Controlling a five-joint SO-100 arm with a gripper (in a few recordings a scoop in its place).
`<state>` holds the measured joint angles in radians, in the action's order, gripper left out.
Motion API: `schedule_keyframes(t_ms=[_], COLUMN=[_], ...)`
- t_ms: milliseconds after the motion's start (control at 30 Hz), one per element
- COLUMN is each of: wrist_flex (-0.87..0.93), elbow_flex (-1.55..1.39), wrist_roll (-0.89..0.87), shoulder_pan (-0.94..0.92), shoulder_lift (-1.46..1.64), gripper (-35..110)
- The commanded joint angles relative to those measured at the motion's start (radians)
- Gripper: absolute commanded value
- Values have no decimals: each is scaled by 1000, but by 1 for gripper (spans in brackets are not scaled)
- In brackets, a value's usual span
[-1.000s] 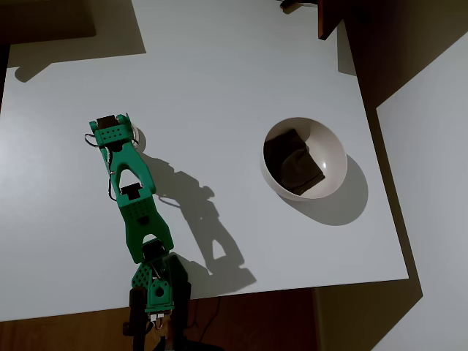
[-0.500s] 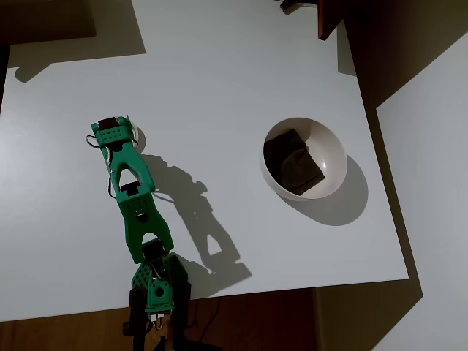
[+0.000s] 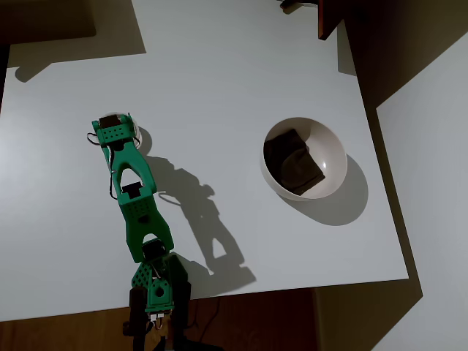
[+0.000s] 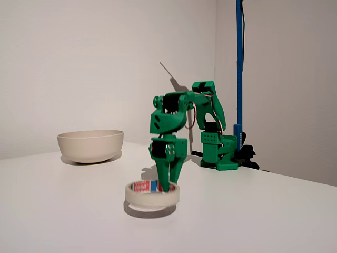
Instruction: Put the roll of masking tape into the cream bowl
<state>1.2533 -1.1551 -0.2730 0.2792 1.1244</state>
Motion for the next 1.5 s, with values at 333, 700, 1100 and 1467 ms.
schedule_keyframes(t_ms=[333, 700, 1100, 1467], wrist_flex=[199, 364, 284, 115], elbow_flex=[60, 272, 545, 750], wrist_roll=[-69, -37, 18, 63], shoulder_pan=[-23, -402, -980, -1210], shoulder_lift=[764, 913, 703, 268], gripper=[-8, -8, -8, -8])
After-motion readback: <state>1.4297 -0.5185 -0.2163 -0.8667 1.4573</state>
